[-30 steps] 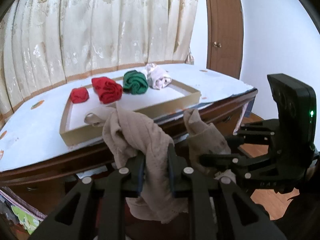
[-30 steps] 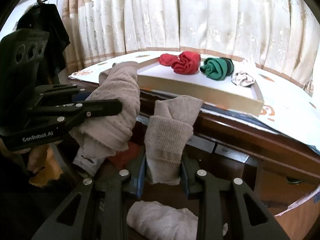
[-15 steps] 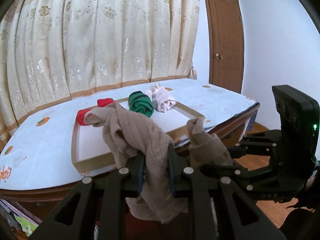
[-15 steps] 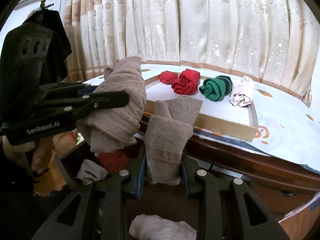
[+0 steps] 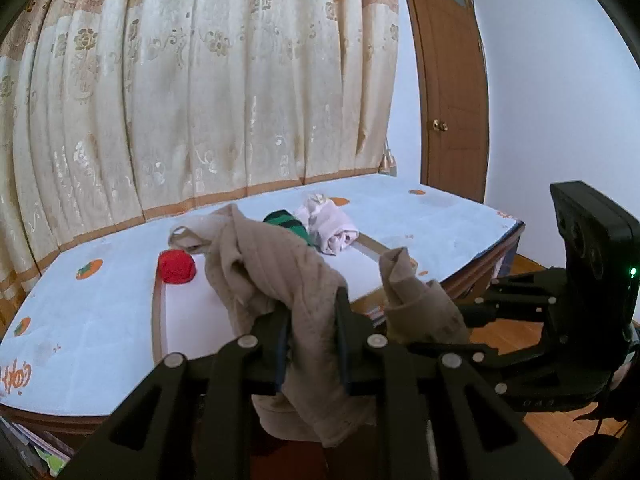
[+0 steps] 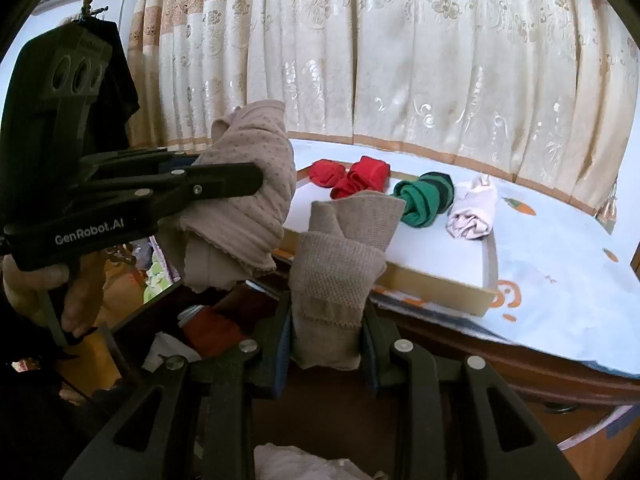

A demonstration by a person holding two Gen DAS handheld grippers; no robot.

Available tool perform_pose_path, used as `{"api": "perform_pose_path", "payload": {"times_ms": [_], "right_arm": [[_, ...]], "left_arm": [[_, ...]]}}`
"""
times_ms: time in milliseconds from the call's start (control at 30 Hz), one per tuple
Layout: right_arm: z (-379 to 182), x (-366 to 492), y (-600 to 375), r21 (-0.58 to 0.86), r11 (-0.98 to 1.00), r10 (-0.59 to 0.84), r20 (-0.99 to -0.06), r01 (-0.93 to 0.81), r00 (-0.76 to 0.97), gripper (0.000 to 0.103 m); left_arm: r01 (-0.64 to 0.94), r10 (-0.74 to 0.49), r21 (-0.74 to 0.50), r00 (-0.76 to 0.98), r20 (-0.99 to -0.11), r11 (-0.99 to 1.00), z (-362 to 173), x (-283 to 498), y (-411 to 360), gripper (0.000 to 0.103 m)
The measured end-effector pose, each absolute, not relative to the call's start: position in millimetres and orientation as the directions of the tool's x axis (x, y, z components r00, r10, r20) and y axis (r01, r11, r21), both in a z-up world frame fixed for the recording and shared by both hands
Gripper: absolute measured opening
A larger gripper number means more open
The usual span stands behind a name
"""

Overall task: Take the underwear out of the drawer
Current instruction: 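Lift the beige underwear out of the drawer with the left tool while the right tool lifts the white underwear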

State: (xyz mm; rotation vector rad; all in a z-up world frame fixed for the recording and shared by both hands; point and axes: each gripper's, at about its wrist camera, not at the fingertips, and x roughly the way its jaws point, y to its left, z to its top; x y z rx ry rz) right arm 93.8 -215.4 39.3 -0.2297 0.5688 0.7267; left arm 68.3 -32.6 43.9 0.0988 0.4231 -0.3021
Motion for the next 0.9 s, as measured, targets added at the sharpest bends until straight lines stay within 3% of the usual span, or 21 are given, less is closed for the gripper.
{"api": "perform_pose_path", "payload": {"times_ms": [900], "right_arm": [[64.5, 136.0, -216.2, -0.049, 0.750, 0.530, -0.551, -0.659, 0.645, 0.032]], "left_arm": [[0.312, -0.274, 0.024, 0.867, -0.417, 0.950, 64.3, 123.2, -33.8, 0.017]]}}
